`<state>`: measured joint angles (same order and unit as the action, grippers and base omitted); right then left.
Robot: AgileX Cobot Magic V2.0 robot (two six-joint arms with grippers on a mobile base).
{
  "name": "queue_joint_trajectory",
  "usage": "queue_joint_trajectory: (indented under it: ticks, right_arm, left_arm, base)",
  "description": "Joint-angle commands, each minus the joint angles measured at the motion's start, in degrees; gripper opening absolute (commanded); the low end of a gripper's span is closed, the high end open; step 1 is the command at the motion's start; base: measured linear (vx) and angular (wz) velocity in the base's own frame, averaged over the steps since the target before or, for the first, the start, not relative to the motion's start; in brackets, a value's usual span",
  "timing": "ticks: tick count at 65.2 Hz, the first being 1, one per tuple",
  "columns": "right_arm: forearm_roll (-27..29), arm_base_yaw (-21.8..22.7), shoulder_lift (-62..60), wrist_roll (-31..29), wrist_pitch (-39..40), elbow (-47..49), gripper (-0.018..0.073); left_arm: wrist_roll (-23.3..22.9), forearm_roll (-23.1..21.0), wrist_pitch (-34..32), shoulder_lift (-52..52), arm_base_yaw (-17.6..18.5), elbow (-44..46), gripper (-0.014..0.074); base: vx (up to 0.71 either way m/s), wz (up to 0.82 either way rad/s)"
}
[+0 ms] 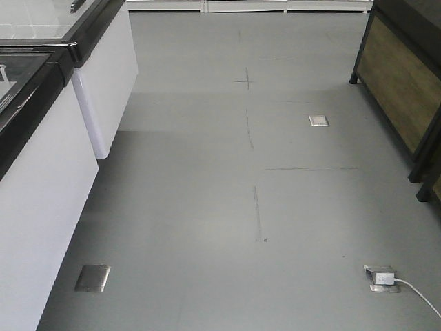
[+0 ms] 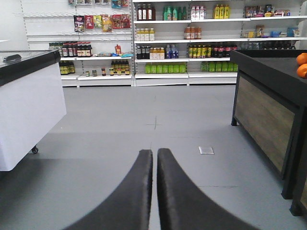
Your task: Left arm holds basket, right arm returns cookies
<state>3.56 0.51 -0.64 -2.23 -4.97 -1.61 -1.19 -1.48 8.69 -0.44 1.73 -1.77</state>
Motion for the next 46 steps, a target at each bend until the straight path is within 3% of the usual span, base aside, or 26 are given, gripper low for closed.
queue_joint_trajectory:
  ticks: [1,17,33,46]
  right_arm:
    - [-0.5,0.1,-0.7,-0.6,4.2,-1.0,-0.0011]
    - [-0.5,0.1,-0.7,-0.6,4.2,-1.0,-0.0011]
    - [-0.5,0.1,-0.7,-0.6,4.2,-1.0,-0.0011]
    - [-0.5,0.1,-0.7,-0.6,4.2,-1.0,-0.0011]
  left_arm:
    - [0.1,-0.1,-5.8,-1.0,0.0,2.1,-0.0006]
    - [-1.2,-0.1,-2.1,-0.9,0.0,6.1,-0.0006]
    - [-1.2,-0.1,-3.4,-0.6,0.0,11.3,-0.0006]
    - [-1.2,0.1,-0.4,6.4,0.0,19.0,-0.0006]
  base:
    - [0.00,0.00]
    - [0.00,0.00]
    - [0.00,0.00]
    - [0.00,0.00]
